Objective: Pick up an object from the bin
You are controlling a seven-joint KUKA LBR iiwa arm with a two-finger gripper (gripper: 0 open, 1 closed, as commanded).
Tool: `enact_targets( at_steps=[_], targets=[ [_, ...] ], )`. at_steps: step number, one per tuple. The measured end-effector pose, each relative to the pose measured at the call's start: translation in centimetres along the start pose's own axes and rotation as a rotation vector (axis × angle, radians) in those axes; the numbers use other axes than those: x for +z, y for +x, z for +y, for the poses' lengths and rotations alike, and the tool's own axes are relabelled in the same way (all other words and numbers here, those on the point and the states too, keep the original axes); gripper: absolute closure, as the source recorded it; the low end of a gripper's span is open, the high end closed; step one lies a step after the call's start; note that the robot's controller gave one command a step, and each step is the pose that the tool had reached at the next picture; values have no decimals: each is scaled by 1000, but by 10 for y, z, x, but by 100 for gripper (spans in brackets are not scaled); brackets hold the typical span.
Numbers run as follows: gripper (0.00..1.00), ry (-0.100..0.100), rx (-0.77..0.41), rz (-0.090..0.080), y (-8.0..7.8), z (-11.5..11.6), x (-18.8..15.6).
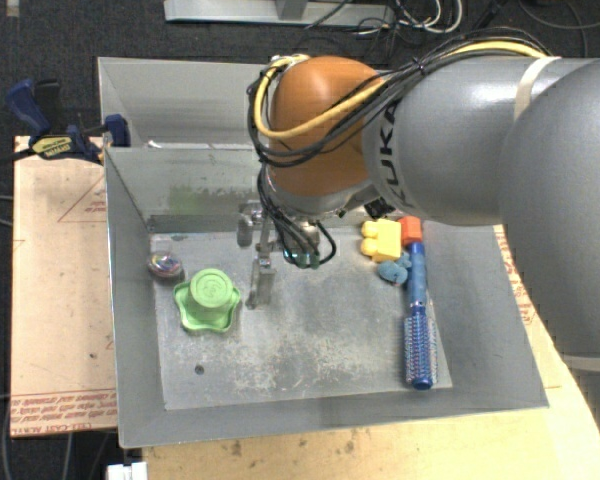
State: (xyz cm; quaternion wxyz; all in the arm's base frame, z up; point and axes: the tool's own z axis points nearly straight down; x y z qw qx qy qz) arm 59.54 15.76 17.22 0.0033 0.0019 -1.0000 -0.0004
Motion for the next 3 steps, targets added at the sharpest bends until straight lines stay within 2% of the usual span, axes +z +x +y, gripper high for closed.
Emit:
enact_targets(
  at_steps=[1, 2, 3],
  targets=[
    [0, 0, 139, 0, 46, 23, 102],
    [100, -2, 143, -7, 43, 22, 98],
    [0, -2, 143, -7, 43, 22, 98]
  ],
)
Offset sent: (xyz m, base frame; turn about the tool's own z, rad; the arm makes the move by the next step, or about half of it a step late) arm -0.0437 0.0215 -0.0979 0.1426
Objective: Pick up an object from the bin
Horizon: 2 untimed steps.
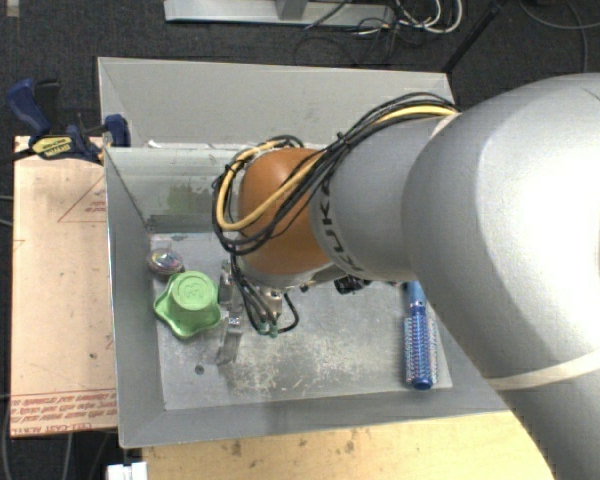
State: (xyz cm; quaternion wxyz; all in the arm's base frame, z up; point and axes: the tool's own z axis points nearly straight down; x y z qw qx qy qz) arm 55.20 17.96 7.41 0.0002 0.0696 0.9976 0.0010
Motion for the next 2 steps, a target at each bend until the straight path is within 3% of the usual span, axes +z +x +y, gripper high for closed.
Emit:
enact_targets(
  at_steps=[1, 2],
  targets=[
    [0, -2, -1, -1, 36, 10, -53],
    [0, 0, -14, -3, -18, 16, -12]
  ],
)
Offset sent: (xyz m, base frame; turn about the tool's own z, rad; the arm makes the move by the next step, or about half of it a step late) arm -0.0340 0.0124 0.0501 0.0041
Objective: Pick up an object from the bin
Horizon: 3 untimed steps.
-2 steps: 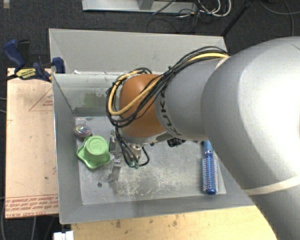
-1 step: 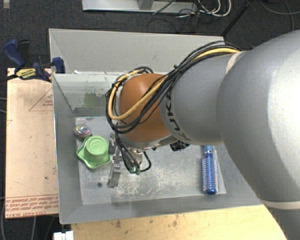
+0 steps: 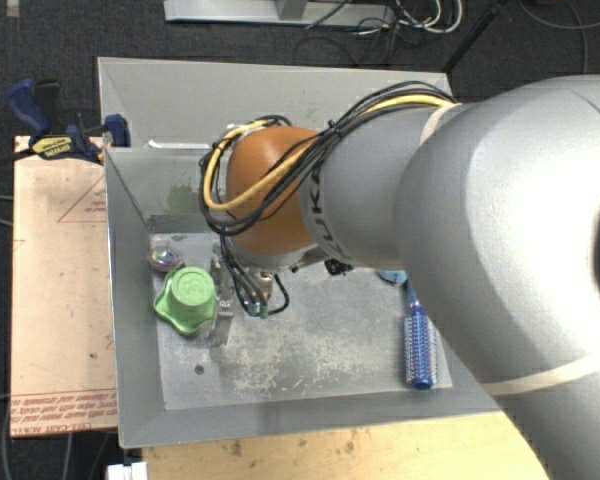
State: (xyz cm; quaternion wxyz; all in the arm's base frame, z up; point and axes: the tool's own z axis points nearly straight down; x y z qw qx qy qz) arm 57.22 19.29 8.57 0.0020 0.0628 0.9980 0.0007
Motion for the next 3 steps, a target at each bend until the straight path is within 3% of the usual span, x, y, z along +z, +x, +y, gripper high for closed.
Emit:
enact_targets(
  at_steps=[1, 2, 3],
  targets=[
    [0, -2, -19, 1, 20, 30, -26],
    [0, -1, 124, 0, 8, 25, -56],
    [0, 3, 396, 6, 54, 14, -53]
  ],
)
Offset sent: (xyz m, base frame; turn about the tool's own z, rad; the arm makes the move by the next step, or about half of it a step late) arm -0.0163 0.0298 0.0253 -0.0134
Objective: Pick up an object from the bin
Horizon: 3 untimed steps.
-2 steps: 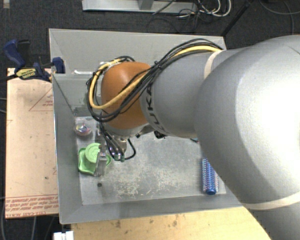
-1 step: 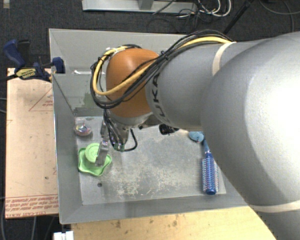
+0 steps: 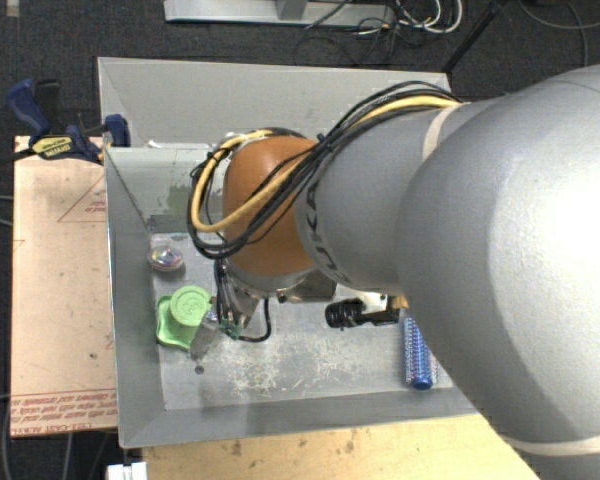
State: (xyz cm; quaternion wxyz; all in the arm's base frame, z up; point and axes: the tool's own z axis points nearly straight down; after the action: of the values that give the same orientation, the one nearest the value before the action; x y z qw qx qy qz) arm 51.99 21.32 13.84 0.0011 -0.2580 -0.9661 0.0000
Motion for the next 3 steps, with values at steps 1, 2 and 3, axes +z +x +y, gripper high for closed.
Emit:
enact_targets(
  at_steps=[1, 2, 3],
  targets=[
    [0, -1, 22, -1, -21, 35, 58],
    [100, -3, 22, -3, -21, 36, 53],
    [100, -8, 19, -7, -20, 36, -38]
  ],
)
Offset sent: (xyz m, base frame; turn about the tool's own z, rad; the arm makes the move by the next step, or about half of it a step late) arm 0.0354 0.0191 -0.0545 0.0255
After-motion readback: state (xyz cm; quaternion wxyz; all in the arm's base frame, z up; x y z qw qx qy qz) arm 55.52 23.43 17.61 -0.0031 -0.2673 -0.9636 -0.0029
